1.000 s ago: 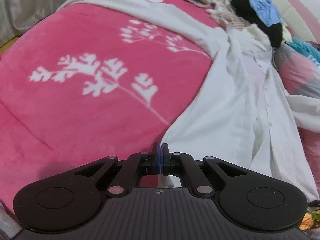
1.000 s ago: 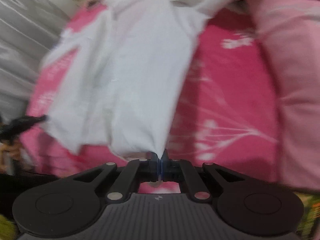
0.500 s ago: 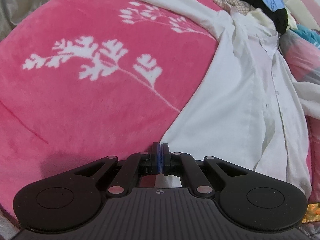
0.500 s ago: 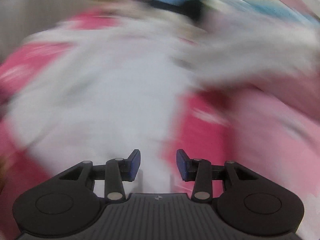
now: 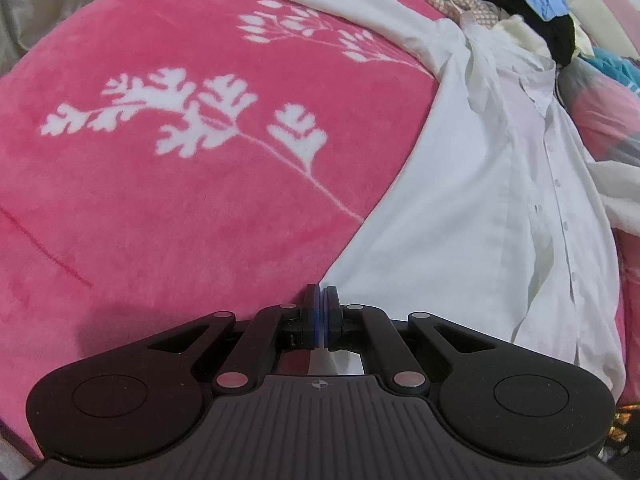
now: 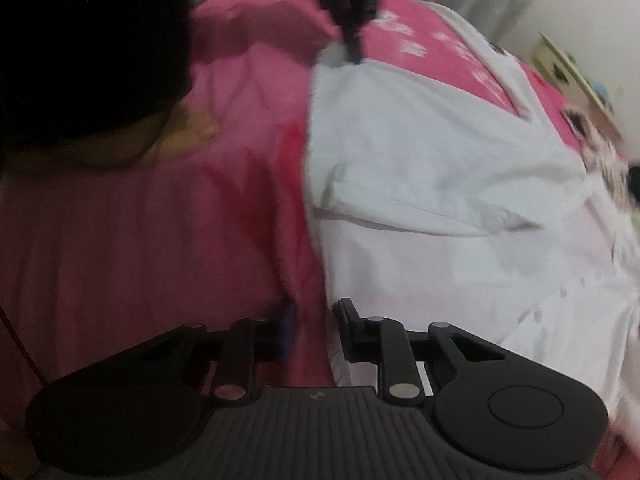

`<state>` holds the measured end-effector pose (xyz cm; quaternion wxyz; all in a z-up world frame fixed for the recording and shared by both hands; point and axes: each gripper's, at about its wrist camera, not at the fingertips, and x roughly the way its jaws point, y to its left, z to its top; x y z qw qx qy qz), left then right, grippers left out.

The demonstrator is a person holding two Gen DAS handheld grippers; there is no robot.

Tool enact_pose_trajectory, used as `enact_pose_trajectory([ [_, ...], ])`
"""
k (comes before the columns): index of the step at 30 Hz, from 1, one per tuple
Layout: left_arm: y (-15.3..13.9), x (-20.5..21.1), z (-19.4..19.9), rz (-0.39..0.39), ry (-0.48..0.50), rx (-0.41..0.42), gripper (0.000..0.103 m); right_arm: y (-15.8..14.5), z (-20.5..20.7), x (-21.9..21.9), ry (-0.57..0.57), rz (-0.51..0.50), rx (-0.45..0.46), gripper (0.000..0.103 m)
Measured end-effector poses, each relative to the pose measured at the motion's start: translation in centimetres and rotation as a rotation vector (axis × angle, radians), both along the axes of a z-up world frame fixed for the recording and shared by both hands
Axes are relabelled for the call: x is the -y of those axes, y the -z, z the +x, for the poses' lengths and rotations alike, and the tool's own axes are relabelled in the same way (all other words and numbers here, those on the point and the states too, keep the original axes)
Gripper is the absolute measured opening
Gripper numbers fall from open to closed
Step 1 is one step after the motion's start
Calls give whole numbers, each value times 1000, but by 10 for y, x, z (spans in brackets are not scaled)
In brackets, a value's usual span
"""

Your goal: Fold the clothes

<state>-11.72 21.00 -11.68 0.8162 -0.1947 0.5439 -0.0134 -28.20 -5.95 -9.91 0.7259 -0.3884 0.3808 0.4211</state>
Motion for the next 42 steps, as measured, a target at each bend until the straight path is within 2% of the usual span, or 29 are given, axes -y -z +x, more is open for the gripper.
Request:
enact_pose_trajectory([
  [3, 2, -2, 1, -7, 6, -3, 1, -9, 8, 3, 33, 32, 0, 23],
  [7, 3, -3, 2, -12, 10, -6, 1, 5, 17, 1, -5, -19, 5, 23],
  [9, 3, -2, 2, -9, 14, -3, 1, 9, 21, 2, -10, -5, -11, 23],
  [10, 2, -3, 1, -11, 12, -2, 1, 7, 25, 2, 8, 10, -33, 21],
  [11, 1, -4, 0, -12, 11, 0, 1, 1, 31, 5, 40, 33, -65, 5],
  [12, 0, -5, -1, -14, 9, 1, 1, -5, 37, 8, 75, 58, -99, 1],
  [16, -3, -7, -3, -17, 9, 1, 1, -28, 58, 28, 186, 175, -289, 2],
  [17, -3, -7, -2, -15, 12, -1, 1, -27, 61, 31, 195, 164, -343, 4],
  [19, -1, -6, -2, -5, 19, -6, 1, -12, 63, 30, 190, 69, -410, 7],
  [20, -1, -5, -1, 0, 22, -8, 1, -5, 60, 27, 185, 23, -394, 12],
  [21, 0, -4, -1, 5, 24, -9, 1, -3, 54, 26, 173, 8, -374, 12],
  [23, -1, -3, -2, 11, 27, -5, 1, -11, 45, 24, 153, 29, -336, 15],
  [27, 0, -4, -3, 11, 31, 1, 1, -34, 44, 23, 246, 214, -264, 15],
  [29, 1, -4, -3, 6, 28, 0, 2, -37, 48, 21, 327, 306, -237, 26],
  [31, 1, -4, -3, 9, 30, 0, 2, -20, 52, 18, 446, 331, -258, 30],
  [33, 0, -3, -3, 17, 38, 2, 2, 5, 45, 10, 487, 275, -357, 31],
  [35, -1, 0, -3, 31, 57, 2, 4, 5, 22, 0, 398, 278, -318, 38],
  [37, -1, 1, -5, 48, 73, 10, 6, 0, 7, -7, 307, 277, -344, 39],
  [40, 0, 4, -6, 64, 87, 21, 7, -7, 8, -4, 315, 298, -386, 38],
  [42, 0, 6, -7, 74, 98, 29, 12, -17, 14, 5, 368, 322, -367, 38],
])
